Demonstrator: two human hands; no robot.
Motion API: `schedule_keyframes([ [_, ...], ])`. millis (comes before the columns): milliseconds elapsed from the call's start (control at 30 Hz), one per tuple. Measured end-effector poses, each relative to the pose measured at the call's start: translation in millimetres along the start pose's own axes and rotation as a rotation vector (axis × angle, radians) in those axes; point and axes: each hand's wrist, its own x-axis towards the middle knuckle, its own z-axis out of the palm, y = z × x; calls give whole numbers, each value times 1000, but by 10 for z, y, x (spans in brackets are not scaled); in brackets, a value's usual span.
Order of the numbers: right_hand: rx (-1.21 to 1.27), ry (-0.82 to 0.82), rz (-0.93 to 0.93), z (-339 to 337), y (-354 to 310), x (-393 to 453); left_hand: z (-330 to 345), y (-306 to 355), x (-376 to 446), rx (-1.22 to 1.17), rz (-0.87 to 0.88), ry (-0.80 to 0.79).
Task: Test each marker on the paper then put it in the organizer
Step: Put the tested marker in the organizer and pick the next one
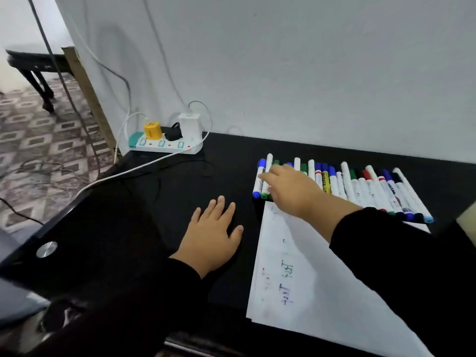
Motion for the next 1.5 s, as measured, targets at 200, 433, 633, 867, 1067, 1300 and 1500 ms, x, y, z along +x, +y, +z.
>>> schedule_keyframes([
  [200, -216, -92, -144, -53, 63, 326, 84, -54, 49, 46, 25, 27],
  [433, -372, -170, -307, -87, 120, 463, 87, -69, 68, 79, 32, 24],
  [633, -447, -192, -426, -91, 129, 587, 110, -81, 68, 71, 38, 43],
  [867, -406, -169, -484, -59, 167, 580, 107, -80, 69, 77, 29, 33],
  [1067, -208, 239, -545, 92, 297, 510, 99, -65, 48, 57, 15, 36],
  [1300, 62, 478, -384, -11, 137, -6, 53, -25, -8, 8, 23, 18],
  [1500, 823, 455, 204, -260, -216, -666, -90, 203, -155, -287, 60, -77],
])
